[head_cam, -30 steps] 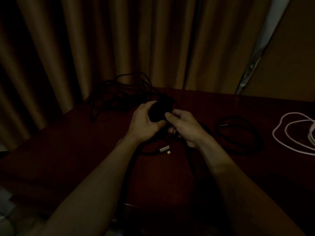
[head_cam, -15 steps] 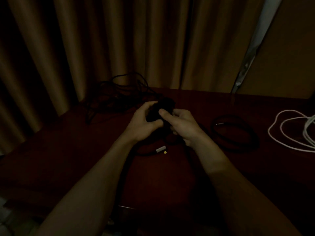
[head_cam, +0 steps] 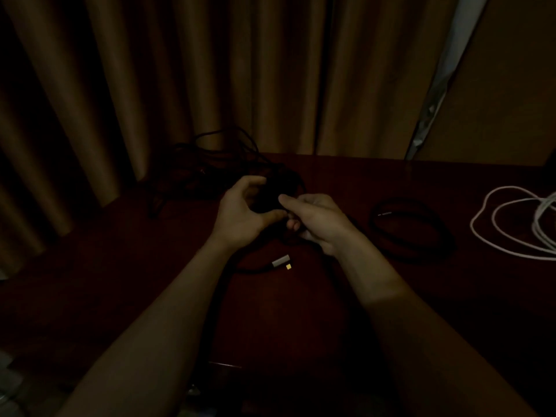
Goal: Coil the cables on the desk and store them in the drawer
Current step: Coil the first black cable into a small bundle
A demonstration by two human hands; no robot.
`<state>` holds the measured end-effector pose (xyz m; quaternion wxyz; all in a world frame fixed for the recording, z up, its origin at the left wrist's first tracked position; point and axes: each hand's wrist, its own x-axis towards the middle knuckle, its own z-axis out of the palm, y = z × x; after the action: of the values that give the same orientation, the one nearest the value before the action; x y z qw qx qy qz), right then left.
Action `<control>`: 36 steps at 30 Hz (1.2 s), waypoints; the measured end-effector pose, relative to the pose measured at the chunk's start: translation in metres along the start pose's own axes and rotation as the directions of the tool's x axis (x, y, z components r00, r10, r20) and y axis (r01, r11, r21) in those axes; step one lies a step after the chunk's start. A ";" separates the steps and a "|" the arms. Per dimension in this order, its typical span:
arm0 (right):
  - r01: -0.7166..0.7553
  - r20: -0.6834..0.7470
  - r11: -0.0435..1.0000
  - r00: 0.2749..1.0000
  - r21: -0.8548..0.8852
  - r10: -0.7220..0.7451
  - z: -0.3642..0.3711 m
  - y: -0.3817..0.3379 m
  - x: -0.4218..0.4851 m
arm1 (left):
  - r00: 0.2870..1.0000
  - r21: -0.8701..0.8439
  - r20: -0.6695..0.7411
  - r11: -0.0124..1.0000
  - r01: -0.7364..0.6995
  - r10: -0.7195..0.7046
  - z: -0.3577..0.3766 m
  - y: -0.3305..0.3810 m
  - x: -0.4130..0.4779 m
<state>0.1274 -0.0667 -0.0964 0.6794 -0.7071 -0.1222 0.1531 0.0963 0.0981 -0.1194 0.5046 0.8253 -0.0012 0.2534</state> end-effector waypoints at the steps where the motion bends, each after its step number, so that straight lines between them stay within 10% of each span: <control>1: -0.018 0.014 0.999 1.000 0.044 0.018 0.000 -0.002 -0.001 | 1.000 0.018 -0.025 1.000 -0.006 0.007 0.000 0.002 -0.001; 26: -0.007 0.052 0.996 0.999 0.086 0.003 -0.009 0.002 0.004 | 0.992 -0.093 0.124 0.996 0.005 0.006 -0.001 0.008 -0.005; 36: 0.086 0.054 0.996 0.995 0.002 -0.086 0.006 -0.005 -0.010 | 0.988 0.143 0.075 0.979 -0.144 0.134 0.000 0.004 -0.006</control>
<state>0.1158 -0.0645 -0.0909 0.6818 -0.6968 -0.1711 0.1428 0.0903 0.0946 -0.1182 0.4229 0.8661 -0.0563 0.2605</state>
